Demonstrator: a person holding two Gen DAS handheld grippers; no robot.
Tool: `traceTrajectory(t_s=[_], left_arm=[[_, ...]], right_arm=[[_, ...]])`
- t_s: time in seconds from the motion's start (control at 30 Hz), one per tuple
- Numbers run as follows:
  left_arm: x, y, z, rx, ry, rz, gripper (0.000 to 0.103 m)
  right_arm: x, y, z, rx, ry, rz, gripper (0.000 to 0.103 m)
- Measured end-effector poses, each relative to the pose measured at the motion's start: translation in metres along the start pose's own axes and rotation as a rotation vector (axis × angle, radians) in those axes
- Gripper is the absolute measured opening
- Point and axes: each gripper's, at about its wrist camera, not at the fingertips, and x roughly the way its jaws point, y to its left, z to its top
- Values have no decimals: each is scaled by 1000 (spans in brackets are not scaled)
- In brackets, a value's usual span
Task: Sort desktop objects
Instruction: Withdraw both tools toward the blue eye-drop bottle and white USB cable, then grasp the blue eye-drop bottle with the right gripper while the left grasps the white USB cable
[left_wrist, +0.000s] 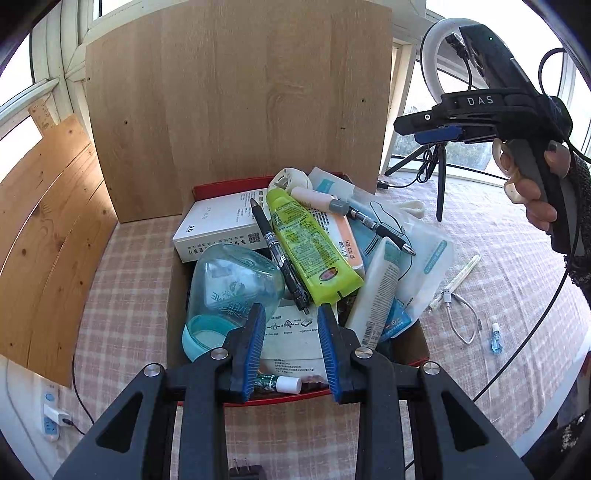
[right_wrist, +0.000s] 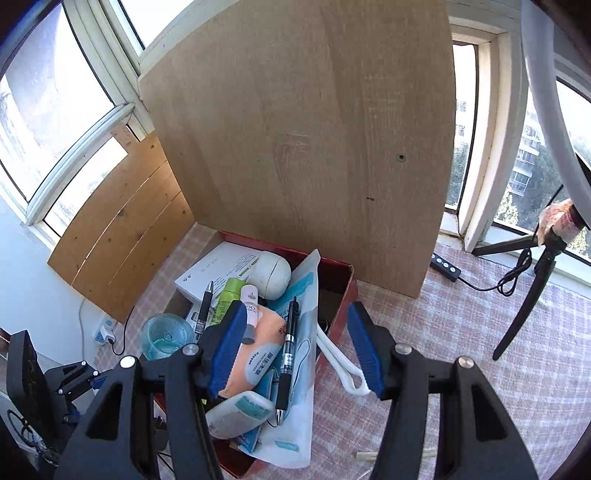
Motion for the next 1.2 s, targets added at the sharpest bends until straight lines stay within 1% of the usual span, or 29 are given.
traceTrajectory(t_s=[0.2, 0.33, 0.47, 0.63, 0.8, 0.97, 1.03, 1.13, 1.2], left_arm=[[-16, -31, -3, 48, -11, -26, 28], [-17, -62, -8, 86, 0, -65, 28], [-8, -95, -16, 114, 32, -117, 28], [15, -135, -25, 138, 81, -185, 28], [52, -170, -33, 130, 142, -230, 28], [87, -197, -42, 143, 208, -243, 28], [99, -203, -43, 134, 233, -259, 28], [116, -204, -43, 101, 266, -264, 33], [127, -205, -43, 85, 293, -255, 33]], right_arm=[[-55, -41, -29, 52, -26, -56, 56], [-84, -72, -61, 89, -31, -93, 56], [-97, -107, -101, 136, 4, -141, 56], [-98, -142, -148, 207, 66, -169, 56], [-92, -157, -195, 239, 163, -211, 56], [-63, -158, -239, 366, 270, -200, 56], [-51, -158, -255, 418, 309, -193, 56], [-40, -151, -264, 488, 306, -172, 56], [-36, -149, -267, 521, 294, -177, 56]])
